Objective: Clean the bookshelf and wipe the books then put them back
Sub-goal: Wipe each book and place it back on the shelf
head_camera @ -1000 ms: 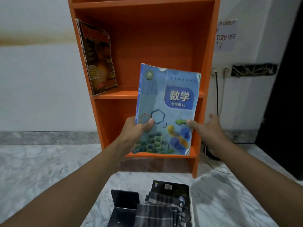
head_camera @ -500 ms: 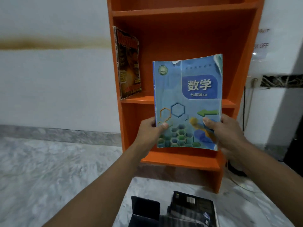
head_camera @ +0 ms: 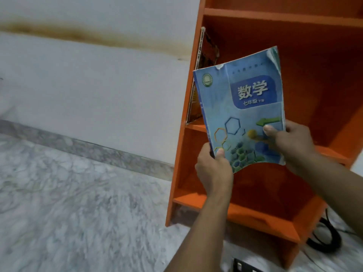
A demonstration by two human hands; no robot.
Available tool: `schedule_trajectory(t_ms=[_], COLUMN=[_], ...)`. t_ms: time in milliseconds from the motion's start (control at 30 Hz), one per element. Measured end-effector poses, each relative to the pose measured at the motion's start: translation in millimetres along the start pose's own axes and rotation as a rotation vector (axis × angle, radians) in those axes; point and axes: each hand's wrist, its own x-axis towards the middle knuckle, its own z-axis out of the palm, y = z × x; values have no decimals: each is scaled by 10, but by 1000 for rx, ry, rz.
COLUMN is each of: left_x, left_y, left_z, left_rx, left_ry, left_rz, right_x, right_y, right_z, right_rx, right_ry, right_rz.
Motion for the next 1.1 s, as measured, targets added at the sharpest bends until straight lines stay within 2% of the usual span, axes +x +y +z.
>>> schedule_trajectory(t_ms=[67, 267, 433, 767, 1100], left_x=[51, 539, 867, 1222, 1378], left_y=[14, 353, 536, 640, 647], left_z=[-3, -92, 2, 270, 478], left_rx=[27, 253, 410, 589, 813], left_ry=[21, -58, -44, 203, 372], left_rz=[23, 227, 222, 216, 265], right_x=[88, 472, 873, 1646, 2037], right_y=[8, 21, 60, 65, 327], right_z=[71, 198, 328, 671, 984], right_rx=[-44, -63, 9, 124, 237], right_ry=[15, 63, 48, -147, -355], right_rz=[-12, 69, 97, 66, 164])
